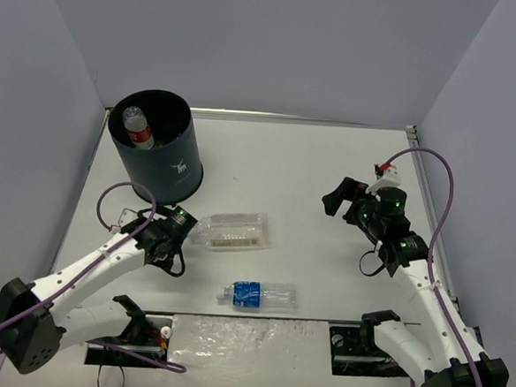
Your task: Put the plastic bottles in the bin
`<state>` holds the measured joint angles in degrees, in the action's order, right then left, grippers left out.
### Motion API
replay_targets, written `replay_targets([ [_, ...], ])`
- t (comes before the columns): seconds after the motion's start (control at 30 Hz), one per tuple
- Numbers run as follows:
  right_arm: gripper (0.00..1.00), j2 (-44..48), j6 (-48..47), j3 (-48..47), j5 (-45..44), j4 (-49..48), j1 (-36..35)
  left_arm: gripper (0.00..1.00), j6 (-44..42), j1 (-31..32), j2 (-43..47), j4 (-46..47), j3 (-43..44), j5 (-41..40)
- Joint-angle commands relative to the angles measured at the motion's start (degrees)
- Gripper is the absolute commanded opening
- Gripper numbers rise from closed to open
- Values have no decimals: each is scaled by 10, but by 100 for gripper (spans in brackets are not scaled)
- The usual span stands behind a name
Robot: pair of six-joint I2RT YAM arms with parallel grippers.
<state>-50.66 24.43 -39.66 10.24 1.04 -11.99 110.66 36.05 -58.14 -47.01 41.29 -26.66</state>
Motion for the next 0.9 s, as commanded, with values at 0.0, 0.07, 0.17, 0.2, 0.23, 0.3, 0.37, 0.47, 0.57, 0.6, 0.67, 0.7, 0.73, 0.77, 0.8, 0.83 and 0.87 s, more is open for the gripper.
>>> replay_targets([
  [0.0,100,-15,-5,-8,-11,-27,3,97,169,4,-82,45,48,-13],
  [0.07,100,-13,-6,-8,-12,-27,4,97,183,4,-107,59,56,-14],
  [0.17,100,-7,-10,-8,-11,-28,3,97,192,4,-129,90,61,-21],
  [0.2,100,-7,-11,-9,-10,-29,3,97,193,4,-133,94,64,-26],
  [0.23,100,-6,-12,-9,-10,-28,3,97,196,4,-139,96,67,-30],
  [0.3,100,-5,-15,-9,-12,-29,3,97,204,4,-160,94,80,-34],
  [0.37,100,-7,-15,-9,-15,-31,3,97,205,4,-183,103,85,-28],
  [0.47,100,-14,-14,-8,-18,-31,4,97,201,4,-206,128,87,-8],
  [0.57,100,-17,-12,-6,-19,-33,3,97,217,5,-225,143,84,7],
  [0.6,100,-17,-12,-5,-21,-33,4,97,223,5,-233,147,84,9],
  [0.67,100,-17,-13,-5,-23,-32,3,97,230,5,-238,150,82,10],
  [0.7,100,-17,-13,-5,-23,-32,3,97,237,5,-242,152,81,10],
  [0.73,100,-17,-13,-5,-22,-32,3,97,242,5,-245,154,81,9],
  [0.77,100,-17,-13,-5,-22,-33,3,97,246,5,-247,157,80,9],
  [0.8,100,-17,-13,-5,-22,-33,3,97,250,5,-249,160,80,8],
  [0.83,100,-17,-13,-5,-22,-33,3,96,258,5,-255,159,81,7],
  [0.87,100,-18,-13,-5,-23,-33,3,94,266,5,-260,159,82,7],
])
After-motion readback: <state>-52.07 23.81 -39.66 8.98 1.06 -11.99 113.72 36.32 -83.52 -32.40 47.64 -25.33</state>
